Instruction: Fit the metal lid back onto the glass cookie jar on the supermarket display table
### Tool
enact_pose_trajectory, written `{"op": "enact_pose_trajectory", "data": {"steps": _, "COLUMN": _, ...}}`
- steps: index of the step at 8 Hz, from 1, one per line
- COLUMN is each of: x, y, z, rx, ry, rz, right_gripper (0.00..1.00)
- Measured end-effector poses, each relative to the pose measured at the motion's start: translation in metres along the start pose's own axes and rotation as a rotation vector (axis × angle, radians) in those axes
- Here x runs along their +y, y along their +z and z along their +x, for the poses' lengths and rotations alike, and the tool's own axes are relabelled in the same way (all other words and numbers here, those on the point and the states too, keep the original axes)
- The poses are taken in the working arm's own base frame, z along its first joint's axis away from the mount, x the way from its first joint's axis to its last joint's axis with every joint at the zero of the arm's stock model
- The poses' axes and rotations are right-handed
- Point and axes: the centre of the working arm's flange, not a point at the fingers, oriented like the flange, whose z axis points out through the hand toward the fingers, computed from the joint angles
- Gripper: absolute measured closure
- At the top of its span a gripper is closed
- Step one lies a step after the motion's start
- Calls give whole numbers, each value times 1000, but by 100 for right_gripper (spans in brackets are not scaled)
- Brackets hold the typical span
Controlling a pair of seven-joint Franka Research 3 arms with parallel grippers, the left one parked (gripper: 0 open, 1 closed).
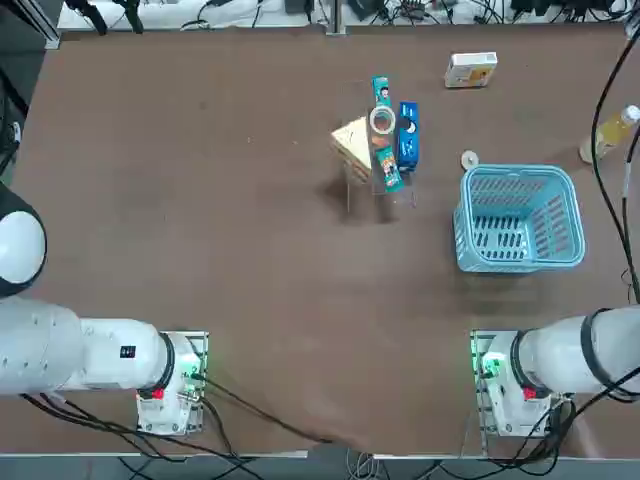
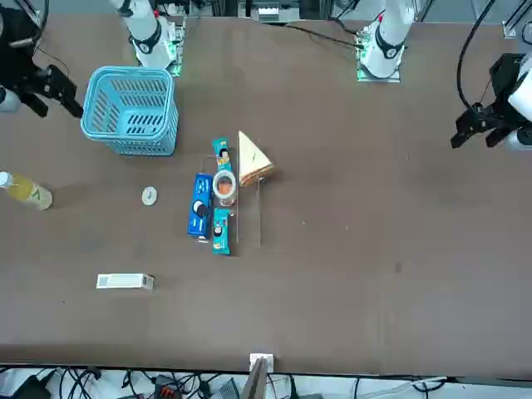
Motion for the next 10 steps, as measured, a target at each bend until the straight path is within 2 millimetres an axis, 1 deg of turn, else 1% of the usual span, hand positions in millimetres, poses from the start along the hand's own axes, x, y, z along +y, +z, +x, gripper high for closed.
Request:
{"op": "enact_pose_trajectory", "data": {"steps": 3, "x": 1, "y": 11, "z": 5, "rx": -17, "ry": 1, "rz": -23, "right_gripper": 0}}
{"op": "enact_pose_trajectory", "data": {"steps": 4, "x": 0, "y": 21, "z": 10, "rx": -38, "ry": 1, "rz": -26, "right_gripper": 0}}
{"op": "enact_pose_trajectory", "data": {"steps": 5, "x": -1, "y": 41, "z": 17, "rx": -73, "ry": 0, "rz": -32, "right_gripper": 0}}
{"op": "enact_pose_trajectory", "data": {"steps": 6, "x": -3, "y": 67, "z": 29, "rx": -105, "ry": 0, "rz": -38, "right_gripper": 0}}
{"op": "enact_pose_trajectory", "data": {"steps": 7, "x": -6, "y": 99, "z": 45, "rx": -111, "ry": -1, "rz": -41, "right_gripper": 0}}
{"op": "enact_pose_trajectory", "data": {"steps": 8, "x": -8, "y": 136, "z": 60, "rx": -96, "ry": -2, "rz": -41, "right_gripper": 0}}
{"op": "enact_pose_trajectory", "data": {"steps": 9, "x": -9, "y": 175, "z": 70, "rx": -74, "ry": -3, "rz": -39, "right_gripper": 0}}
{"op": "enact_pose_trajectory", "data": {"steps": 10, "x": -10, "y": 215, "z": 75, "rx": -52, "ry": -5, "rz": -36, "right_gripper": 0}}
